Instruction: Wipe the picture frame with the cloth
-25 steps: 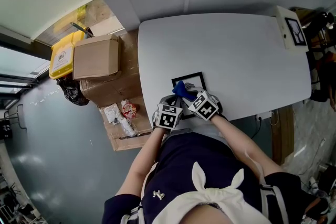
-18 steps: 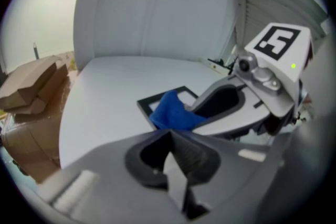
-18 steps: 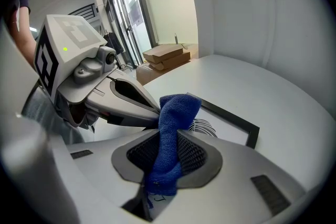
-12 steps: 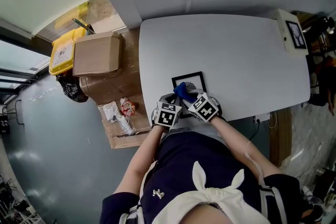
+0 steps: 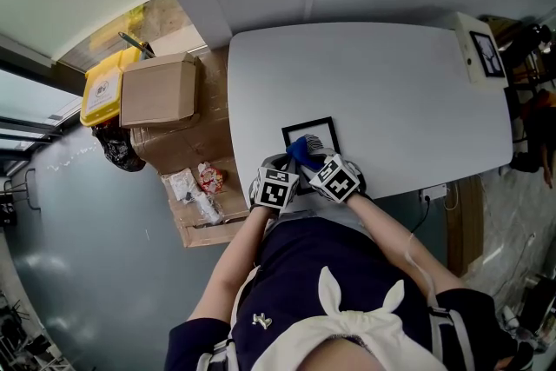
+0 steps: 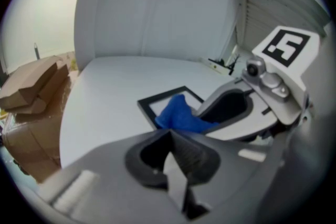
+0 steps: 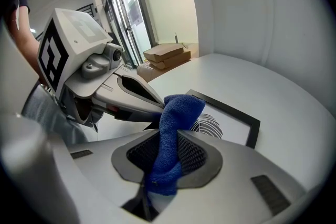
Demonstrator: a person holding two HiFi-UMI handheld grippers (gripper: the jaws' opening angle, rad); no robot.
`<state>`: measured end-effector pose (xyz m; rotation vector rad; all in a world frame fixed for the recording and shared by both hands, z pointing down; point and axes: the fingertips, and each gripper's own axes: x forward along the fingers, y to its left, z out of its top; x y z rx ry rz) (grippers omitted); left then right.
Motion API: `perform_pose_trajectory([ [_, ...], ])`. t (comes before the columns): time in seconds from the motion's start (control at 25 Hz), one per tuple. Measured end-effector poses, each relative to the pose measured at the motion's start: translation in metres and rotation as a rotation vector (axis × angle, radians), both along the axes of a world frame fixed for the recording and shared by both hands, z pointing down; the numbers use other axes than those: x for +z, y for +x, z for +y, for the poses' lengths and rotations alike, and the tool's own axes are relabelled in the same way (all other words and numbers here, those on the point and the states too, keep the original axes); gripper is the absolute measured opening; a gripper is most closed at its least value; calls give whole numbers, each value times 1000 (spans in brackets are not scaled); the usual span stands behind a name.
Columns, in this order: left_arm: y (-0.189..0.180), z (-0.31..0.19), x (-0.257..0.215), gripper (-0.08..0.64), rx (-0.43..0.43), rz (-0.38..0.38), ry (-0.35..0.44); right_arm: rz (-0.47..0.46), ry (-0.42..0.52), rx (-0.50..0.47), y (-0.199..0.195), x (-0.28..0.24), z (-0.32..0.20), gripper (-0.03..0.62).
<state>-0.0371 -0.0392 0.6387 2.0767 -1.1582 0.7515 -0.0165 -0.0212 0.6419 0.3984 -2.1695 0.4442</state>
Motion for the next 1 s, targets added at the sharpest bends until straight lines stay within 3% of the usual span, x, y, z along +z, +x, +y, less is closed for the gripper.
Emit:
perform_pose_trajectory([
  [0.28, 0, -4, 0, 3, 10, -17, 41, 33, 49, -55, 3, -4, 1, 94],
  [1.0, 2, -1, 0, 3, 24, -17, 14, 47, 58, -13, 21, -3, -11, 94],
])
